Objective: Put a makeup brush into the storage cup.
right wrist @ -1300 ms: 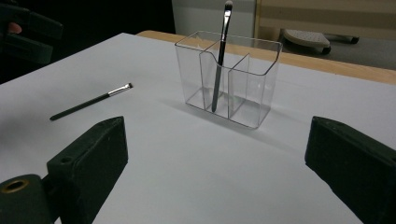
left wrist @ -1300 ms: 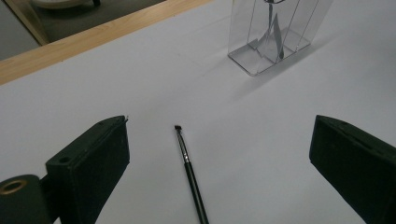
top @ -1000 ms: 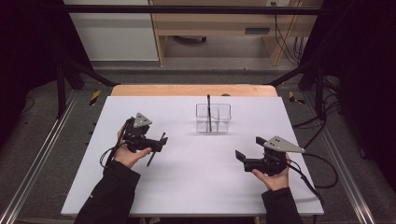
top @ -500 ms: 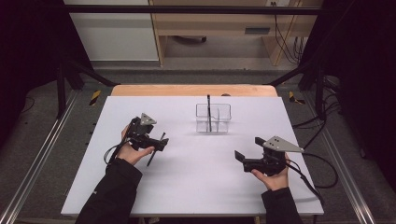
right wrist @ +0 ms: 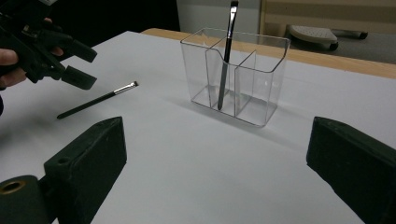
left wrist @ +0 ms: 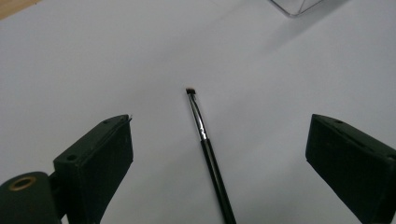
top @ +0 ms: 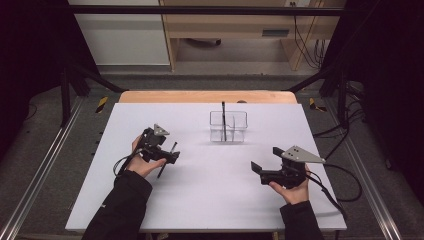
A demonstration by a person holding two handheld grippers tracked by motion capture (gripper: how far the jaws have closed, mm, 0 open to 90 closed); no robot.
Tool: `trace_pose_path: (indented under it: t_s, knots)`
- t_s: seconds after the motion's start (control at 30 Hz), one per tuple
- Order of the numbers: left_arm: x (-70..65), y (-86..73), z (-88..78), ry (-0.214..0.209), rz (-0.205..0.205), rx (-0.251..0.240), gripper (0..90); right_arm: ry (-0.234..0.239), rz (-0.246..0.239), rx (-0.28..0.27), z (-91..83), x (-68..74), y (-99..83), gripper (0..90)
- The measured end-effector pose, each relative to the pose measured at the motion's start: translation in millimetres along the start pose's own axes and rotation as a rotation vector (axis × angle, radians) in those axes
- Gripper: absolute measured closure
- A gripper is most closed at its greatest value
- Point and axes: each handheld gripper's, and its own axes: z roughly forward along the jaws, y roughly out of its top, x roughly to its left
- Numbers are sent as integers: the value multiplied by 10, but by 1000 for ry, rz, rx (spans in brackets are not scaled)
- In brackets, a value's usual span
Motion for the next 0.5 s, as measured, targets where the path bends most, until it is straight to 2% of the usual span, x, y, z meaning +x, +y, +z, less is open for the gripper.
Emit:
trace_pose_path:
  t_s: [0.33,0.5]
  knots:
    - [38,-79,122,-10,-5,68,116,4,-1,10,23,9,-8,56]
    - [22,-83,140,-4,5,82,172,5,-1,10,20,7,-6,55]
